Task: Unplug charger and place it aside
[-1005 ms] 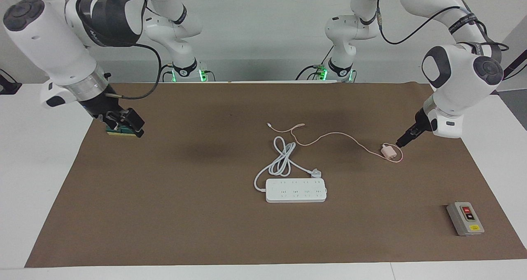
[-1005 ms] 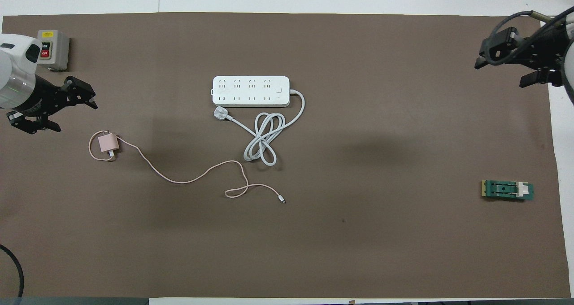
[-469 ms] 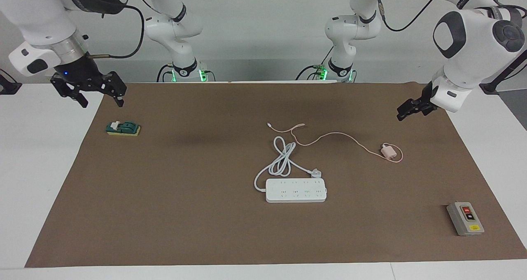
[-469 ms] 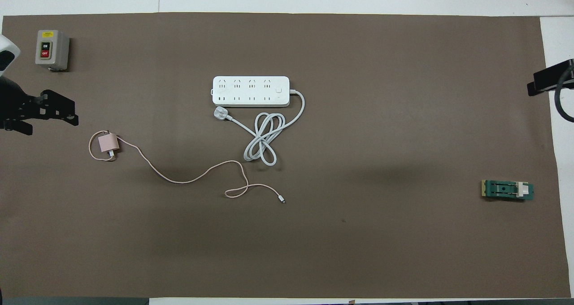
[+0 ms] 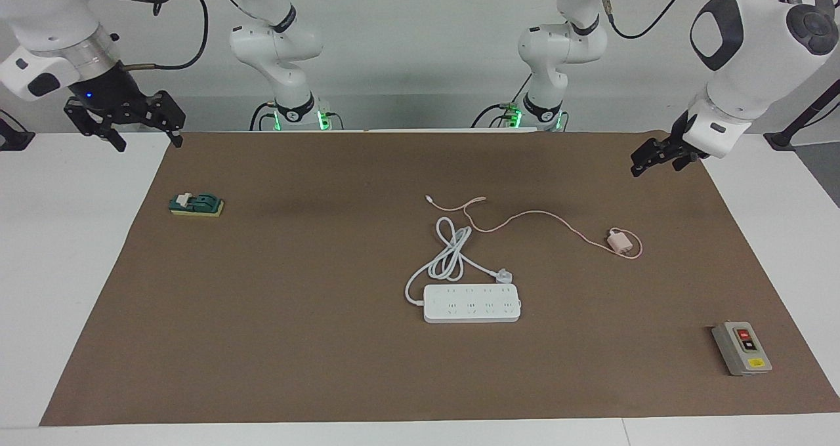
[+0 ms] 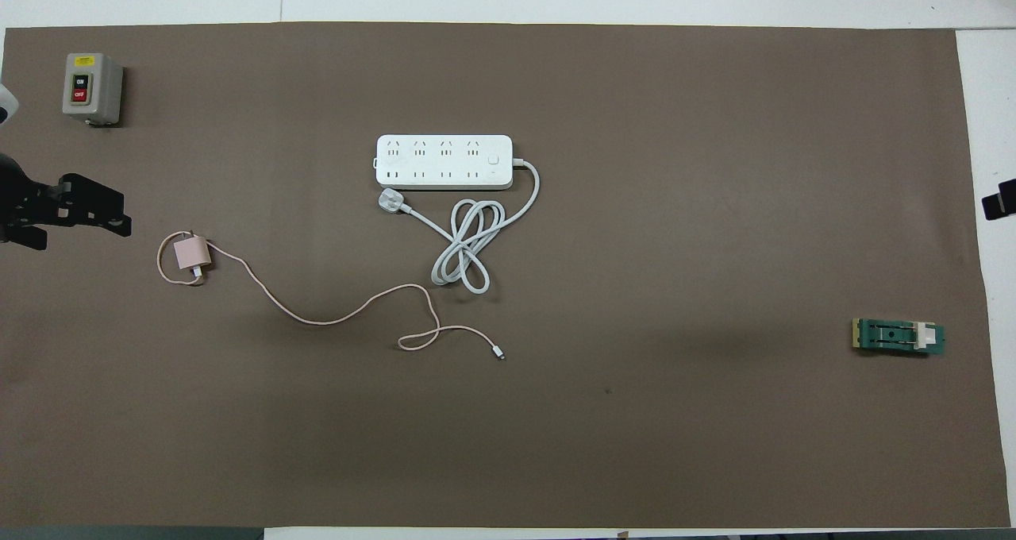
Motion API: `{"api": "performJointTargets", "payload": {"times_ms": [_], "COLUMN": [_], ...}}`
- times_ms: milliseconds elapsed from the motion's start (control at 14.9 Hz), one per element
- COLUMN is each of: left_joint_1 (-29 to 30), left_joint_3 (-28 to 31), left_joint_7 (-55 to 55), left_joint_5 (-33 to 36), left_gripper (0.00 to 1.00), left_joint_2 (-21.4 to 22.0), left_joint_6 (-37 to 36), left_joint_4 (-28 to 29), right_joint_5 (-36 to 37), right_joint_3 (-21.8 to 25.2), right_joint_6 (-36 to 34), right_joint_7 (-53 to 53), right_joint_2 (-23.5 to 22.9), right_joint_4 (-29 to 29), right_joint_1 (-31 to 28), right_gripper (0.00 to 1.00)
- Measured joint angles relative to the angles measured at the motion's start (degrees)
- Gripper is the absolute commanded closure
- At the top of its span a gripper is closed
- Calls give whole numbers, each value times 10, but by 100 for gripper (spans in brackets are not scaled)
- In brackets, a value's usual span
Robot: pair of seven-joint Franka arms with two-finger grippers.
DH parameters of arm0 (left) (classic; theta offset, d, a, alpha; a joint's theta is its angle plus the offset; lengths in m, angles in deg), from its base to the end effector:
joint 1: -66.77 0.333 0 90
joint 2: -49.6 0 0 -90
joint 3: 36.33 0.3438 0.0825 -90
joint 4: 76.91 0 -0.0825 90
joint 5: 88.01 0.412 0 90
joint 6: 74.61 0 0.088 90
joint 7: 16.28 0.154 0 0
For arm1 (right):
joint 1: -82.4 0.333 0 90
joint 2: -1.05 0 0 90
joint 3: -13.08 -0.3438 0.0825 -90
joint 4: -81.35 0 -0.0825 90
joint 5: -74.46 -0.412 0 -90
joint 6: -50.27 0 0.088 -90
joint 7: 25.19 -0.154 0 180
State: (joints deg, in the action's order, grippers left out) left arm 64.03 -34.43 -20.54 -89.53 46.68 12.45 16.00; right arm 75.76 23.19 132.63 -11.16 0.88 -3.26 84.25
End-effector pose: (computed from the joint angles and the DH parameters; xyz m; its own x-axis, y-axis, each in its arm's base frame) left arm 0.5815 -0.0131 0.5468 0.9864 0.0587 -0.1538 0.0614 -0.9980 0.0133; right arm 0.5613 -0.0851 0.6387 0.9941 0.0976 -0.0465 0.0983 -0.9951 0.0122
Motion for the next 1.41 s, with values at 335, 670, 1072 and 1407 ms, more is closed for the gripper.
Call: {"api": "performJointTargets", "payload": {"times_ms": [335,670,1072,1407], "left_joint_1": [-4,-4,-6,-8], "left_joint_3": [-1,-1,-1,-2], "left_joint_7": [12,28,37,40], "left_joint_5": [0,0,0,0], "left_gripper": [0,0,0,0], "left_joint_2": [1,5,17,24], "left_joint_6": [9,15,15,15], "left_joint_4": [6,6,11,16], "right_joint_5": [4,4,4,4], "right_joint_3": [-50,-66,-68,-70], "right_joint_6": [9,47,35,31], "right_joint_7": [-31,-35,-35,-35], "right_joint_2": [42,39,38,38], "right_joint_4": [-51,-54,-60,-60], "right_joint_1": [-23,-32,-33,-33], "right_gripper": [0,0,0,0]}}
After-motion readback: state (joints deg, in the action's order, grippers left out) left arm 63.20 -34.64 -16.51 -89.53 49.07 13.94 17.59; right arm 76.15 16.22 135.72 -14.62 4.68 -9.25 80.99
